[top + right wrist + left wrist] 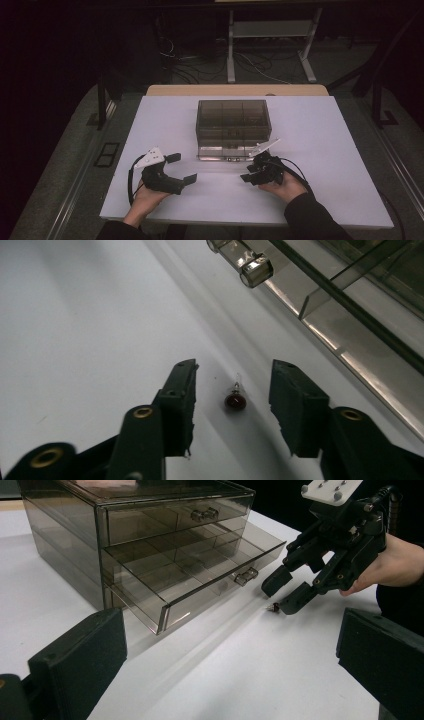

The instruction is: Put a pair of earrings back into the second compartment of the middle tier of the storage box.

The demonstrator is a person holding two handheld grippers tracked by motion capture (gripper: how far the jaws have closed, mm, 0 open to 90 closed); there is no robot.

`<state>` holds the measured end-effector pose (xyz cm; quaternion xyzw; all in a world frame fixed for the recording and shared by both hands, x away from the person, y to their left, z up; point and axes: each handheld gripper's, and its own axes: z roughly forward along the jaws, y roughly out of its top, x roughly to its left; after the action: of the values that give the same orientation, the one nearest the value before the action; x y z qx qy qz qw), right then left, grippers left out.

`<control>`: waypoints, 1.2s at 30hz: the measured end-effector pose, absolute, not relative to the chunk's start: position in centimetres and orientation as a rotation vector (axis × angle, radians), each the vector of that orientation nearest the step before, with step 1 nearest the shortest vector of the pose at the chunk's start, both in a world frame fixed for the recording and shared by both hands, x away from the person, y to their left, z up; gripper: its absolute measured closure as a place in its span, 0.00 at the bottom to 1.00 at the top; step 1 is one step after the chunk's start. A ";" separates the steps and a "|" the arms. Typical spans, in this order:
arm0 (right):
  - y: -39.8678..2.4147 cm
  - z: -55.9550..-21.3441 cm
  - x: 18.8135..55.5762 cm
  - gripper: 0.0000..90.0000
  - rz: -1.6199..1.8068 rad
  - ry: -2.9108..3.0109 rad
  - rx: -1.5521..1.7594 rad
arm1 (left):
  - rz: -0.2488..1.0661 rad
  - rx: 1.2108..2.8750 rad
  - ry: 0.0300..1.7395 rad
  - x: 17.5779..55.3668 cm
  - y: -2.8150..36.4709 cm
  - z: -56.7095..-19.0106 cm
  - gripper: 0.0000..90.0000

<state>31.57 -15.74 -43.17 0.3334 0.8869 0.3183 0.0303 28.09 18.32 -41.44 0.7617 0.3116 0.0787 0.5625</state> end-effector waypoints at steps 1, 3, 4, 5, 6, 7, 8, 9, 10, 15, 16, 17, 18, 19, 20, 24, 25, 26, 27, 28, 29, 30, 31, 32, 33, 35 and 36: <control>-15.7 -43.2 31.6 0.65 0.975 2.732 1.026 | 0.186 1.794 0.734 28.1 18.3 -41.4 0.00; -15.7 -43.2 31.6 0.70 0.967 2.736 1.019 | 0.186 1.793 0.733 28.1 18.3 -41.4 0.00; -15.7 -43.2 31.6 0.72 0.962 2.738 1.013 | 0.187 1.794 0.735 28.1 18.3 -41.4 0.00; -15.7 -43.3 31.6 0.75 0.957 2.743 1.007 | 0.187 1.794 0.735 28.1 18.3 -41.4 0.00; -15.6 -43.3 31.6 0.77 0.955 2.743 1.004 | 0.187 1.795 0.736 28.1 18.3 -41.4 0.00; -15.6 -43.3 31.6 0.79 0.953 2.747 0.998 | 0.187 1.794 0.736 28.1 18.3 -41.4 0.00; -15.5 -43.4 31.5 0.80 0.951 2.751 0.993 | 0.187 1.795 0.735 28.1 18.3 -41.4 0.00; -15.5 -43.4 31.5 0.82 0.945 2.753 0.988 | 0.187 1.795 0.736 28.1 18.3 -41.4 0.00; -15.4 -43.4 31.5 0.83 0.937 2.761 0.978 | 0.187 1.795 0.736 28.1 18.3 -41.4 0.00; -15.2 -43.6 31.5 0.87 0.905 2.763 0.970 | 0.187 1.796 0.737 28.1 18.3 -41.5 0.00; -15.2 -43.6 31.5 0.87 0.904 2.763 0.971 | 0.187 1.797 0.737 28.1 18.3 -41.5 0.00; -15.2 -43.6 31.5 0.87 0.903 2.764 0.969 | 0.188 1.797 0.736 28.1 18.3 -41.5 0.00; -15.2 -43.5 31.5 0.87 0.902 2.763 0.969 | 0.188 1.797 0.736 28.1 18.4 -41.5 0.00; -15.3 -43.5 31.5 0.87 0.902 2.766 0.969 | 0.188 1.797 0.736 28.1 18.4 -41.5 0.00; -15.3 -43.5 31.5 0.87 0.903 2.769 0.972 | 0.188 1.797 0.736 28.1 18.4 -41.5 0.00; -15.5 -43.0 31.4 0.87 0.924 2.774 0.978 | 0.188 1.797 0.736 28.1 18.4 -41.5 0.00; -15.6 -42.9 31.4 0.87 0.935 2.772 0.981 | 0.189 1.797 0.736 28.1 18.4 -41.5 0.00; -15.7 -42.7 31.4 0.87 0.942 2.774 0.986 | 0.189 1.796 0.738 28.1 18.4 -41.5 0.00; -15.9 -42.4 31.4 0.87 0.949 2.776 0.984 | 0.189 1.796 0.739 28.1 18.4 -41.5 0.00; -16.0 -42.2 31.4 0.87 0.954 2.779 0.984 | 0.190 1.795 0.739 28.1 18.4 -41.5 0.00; -16.1 -42.0 31.4 0.87 0.965 2.783 0.986 | 0.188 1.794 0.742 28.1 18.4 -41.5 0.00; -16.2 -41.7 31.4 0.87 0.971 2.784 0.987 | 0.187 1.795 0.742 28.1 18.4 -41.5 0.00; -16.3 -41.3 31.3 0.87 0.981 2.791 0.987 | 0.187 1.795 0.742 28.1 18.4 -41.5 0.00; -16.3 -41.1 31.3 0.87 0.982 2.791 0.983 | 0.187 1.795 0.743 28.1 18.4 -41.5 0.00; -16.5 -40.8 31.3 0.87 0.987 2.793 0.978 | 0.186 1.795 0.743 28.1 18.4 -41.5 0.00; -16.7 -40.2 31.3 0.87 0.995 2.796 0.978 | 0.187 1.793 0.742 28.1 18.4 -41.5 0.00; -16.7 -40.0 31.3 0.87 1.000 2.798 0.979 | 0.187 1.795 0.743 28.1 18.4 -41.5 0.00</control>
<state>31.26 -16.70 -40.00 0.3128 0.8944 0.3196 0.0064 28.14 18.38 -41.48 0.7617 0.3151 0.0792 0.5606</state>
